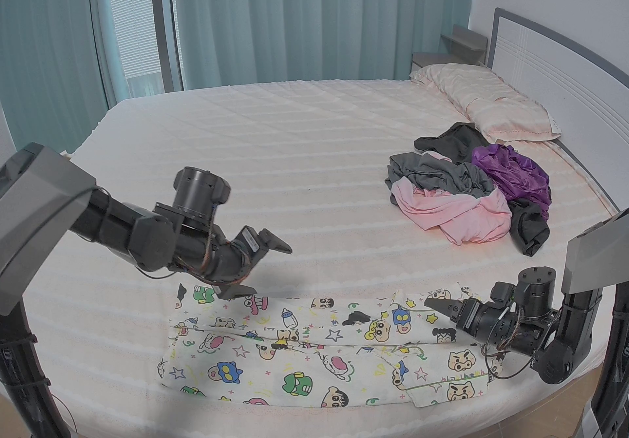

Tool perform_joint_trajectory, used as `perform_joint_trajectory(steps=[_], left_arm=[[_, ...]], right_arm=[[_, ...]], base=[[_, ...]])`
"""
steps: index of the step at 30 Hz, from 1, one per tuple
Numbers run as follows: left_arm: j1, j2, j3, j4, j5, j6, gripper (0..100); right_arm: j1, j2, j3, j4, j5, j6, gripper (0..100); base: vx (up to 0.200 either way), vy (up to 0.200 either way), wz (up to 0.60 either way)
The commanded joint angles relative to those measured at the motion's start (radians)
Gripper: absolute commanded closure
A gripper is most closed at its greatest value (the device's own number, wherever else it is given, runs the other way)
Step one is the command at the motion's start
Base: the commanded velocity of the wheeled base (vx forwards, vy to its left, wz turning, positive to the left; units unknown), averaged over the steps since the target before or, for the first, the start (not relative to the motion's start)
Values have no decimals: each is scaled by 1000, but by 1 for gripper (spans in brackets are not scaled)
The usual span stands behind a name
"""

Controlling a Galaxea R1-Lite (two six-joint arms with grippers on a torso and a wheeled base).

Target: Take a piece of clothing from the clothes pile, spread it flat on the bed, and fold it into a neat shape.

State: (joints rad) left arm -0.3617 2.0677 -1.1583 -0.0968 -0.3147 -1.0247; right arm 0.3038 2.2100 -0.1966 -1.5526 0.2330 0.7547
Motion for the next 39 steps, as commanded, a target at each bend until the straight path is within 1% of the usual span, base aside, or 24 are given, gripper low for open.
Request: perform_joint_trajectory(steps=[1, 9, 10, 11, 14, 22, 24, 26, 27, 32, 34, 36, 39], left_arm=[[-131, 60, 45, -77, 45, -98, 0], [-215, 111, 40, -126, 51, -126, 0], [-220, 118, 40, -132, 55, -126, 0], [-233, 132, 42, -161, 88, -123, 0], [-249, 163, 46, -236, 154, -115, 0], [-253, 173, 46, -258, 157, -112, 0], [-253, 177, 46, -251, 151, -81, 0], [-253, 178, 46, -251, 149, -77, 0], [-253, 181, 48, -250, 149, -46, 0], [-253, 195, 45, -250, 149, -17, 0], [-253, 204, 42, -250, 151, 21, 0], [-253, 203, 46, -247, 147, 31, 0], [-253, 198, 48, -221, 131, 55, 0]], right_arm=[[3, -3, 3, -8, 0, -1, 0], [3, -3, 3, -8, 0, -1, 0], [3, -3, 3, -8, 0, -1, 0], [5, -3, 3, -8, 0, -1, 0], [5, -3, 3, -8, 0, -1, 0], [9, -3, 3, -8, 0, -1, 0], [9, -3, 3, -8, 0, -1, 0], [11, -3, 3, -8, 0, -1, 0], [9, -3, 3, -8, 0, -1, 0], [9, -3, 3, -8, 0, -1, 0], [11, -1, 3, -8, 0, -1, 0], [11, -3, 3, -8, -1, -1, 0], [9, -4, 3, -8, -1, -1, 0]], base=[[0, 0, 0], [0, 0, 0], [0, 0, 0], [0, 0, 0], [0, 0, 0], [0, 0, 0], [0, 0, 0], [0, 0, 0], [0, 0, 0], [0, 0, 0], [0, 0, 0], [0, 0, 0], [0, 0, 0]])
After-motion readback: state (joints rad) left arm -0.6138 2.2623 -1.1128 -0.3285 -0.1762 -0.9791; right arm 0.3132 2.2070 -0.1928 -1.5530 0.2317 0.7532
